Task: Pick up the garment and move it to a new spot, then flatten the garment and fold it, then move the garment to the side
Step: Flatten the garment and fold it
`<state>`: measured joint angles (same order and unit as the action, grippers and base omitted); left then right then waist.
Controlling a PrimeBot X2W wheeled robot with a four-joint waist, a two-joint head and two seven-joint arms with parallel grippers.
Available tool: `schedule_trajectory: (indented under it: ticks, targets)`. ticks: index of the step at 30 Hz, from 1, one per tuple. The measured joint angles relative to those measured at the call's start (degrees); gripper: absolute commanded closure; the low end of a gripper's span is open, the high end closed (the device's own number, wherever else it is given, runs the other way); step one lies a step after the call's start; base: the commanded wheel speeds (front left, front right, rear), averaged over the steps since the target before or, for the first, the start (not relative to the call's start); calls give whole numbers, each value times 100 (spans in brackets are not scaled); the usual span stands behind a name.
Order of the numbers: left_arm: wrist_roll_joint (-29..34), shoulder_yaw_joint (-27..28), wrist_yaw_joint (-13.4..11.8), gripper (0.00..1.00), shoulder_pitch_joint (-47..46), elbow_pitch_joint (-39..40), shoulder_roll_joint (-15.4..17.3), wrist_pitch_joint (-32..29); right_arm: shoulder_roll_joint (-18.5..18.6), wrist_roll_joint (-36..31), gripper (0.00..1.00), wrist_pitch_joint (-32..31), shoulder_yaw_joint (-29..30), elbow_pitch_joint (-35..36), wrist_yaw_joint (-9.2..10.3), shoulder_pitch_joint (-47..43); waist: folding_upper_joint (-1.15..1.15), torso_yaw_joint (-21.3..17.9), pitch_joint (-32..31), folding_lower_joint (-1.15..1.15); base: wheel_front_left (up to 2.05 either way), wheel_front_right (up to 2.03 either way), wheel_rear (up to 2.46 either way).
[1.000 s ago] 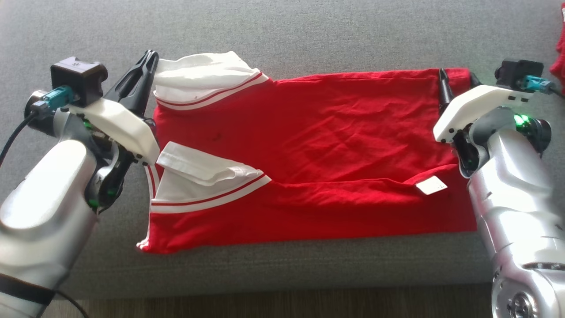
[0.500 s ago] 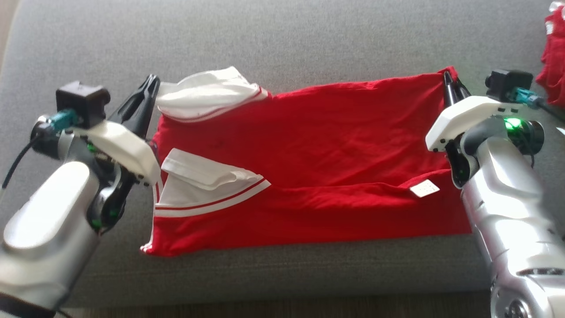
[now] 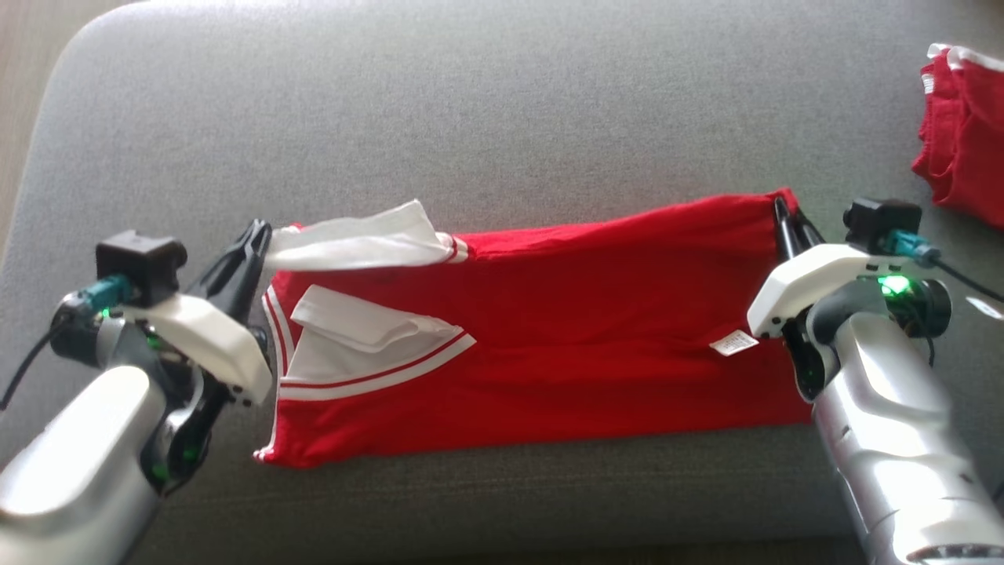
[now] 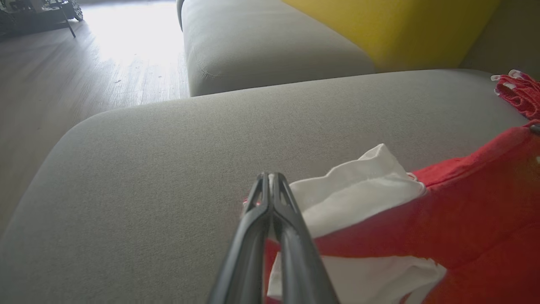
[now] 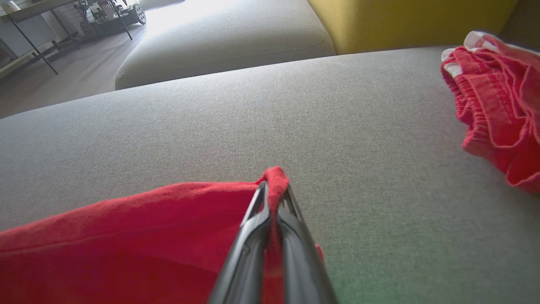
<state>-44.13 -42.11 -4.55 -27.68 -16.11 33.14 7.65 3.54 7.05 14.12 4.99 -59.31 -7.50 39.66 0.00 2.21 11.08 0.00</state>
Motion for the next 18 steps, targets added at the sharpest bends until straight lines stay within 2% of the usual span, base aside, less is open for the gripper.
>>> schedule_trajectory:
  ticks: [11, 18]
  targets:
    - [-98, -68, -101, 100, 402, 356, 303, -202, 36, 142, 100, -526, -90, 377, 0, -347, 0, -44, -150, 0, 0, 0, 0]
    - [-108, -171, -154, 100, 617, 498, 508, -357, 59, 314, 100, -1112, -87, 977, 0, -668, 0, -108, -230, 0, 0, 0, 0]
